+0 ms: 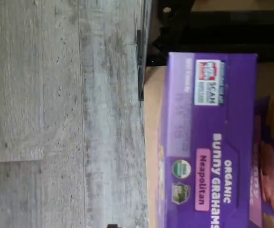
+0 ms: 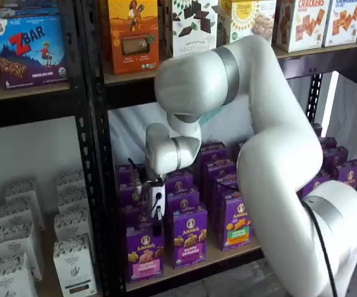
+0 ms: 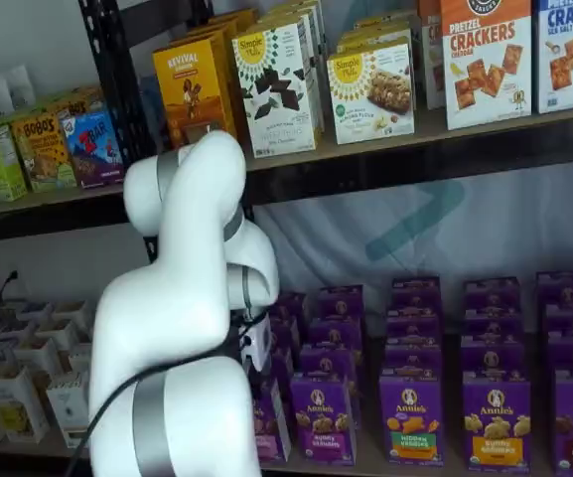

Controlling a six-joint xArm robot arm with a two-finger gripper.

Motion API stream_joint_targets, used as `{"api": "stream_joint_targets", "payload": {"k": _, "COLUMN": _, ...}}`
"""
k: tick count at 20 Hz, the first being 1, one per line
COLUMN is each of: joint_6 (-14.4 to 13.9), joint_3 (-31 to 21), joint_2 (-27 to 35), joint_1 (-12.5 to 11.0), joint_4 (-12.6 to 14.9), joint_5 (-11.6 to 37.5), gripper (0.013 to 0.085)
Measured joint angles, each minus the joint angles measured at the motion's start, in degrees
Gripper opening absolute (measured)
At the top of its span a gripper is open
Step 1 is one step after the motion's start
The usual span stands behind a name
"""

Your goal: Pick up the purple box with a pink patch in the middle, on the bottom shelf, the first box from the left

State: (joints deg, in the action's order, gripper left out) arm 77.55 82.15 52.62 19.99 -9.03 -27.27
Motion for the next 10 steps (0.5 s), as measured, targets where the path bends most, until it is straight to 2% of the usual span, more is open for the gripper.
{"api": "stream_joint_targets", "payload": {"k": 10, "joint_6": -2.97, "joint_3": 2.27, "joint_2": 2.6, "joint_1": 0.19, "joint_4": 3.16, "joint_5": -1.82, "gripper": 0.085}}
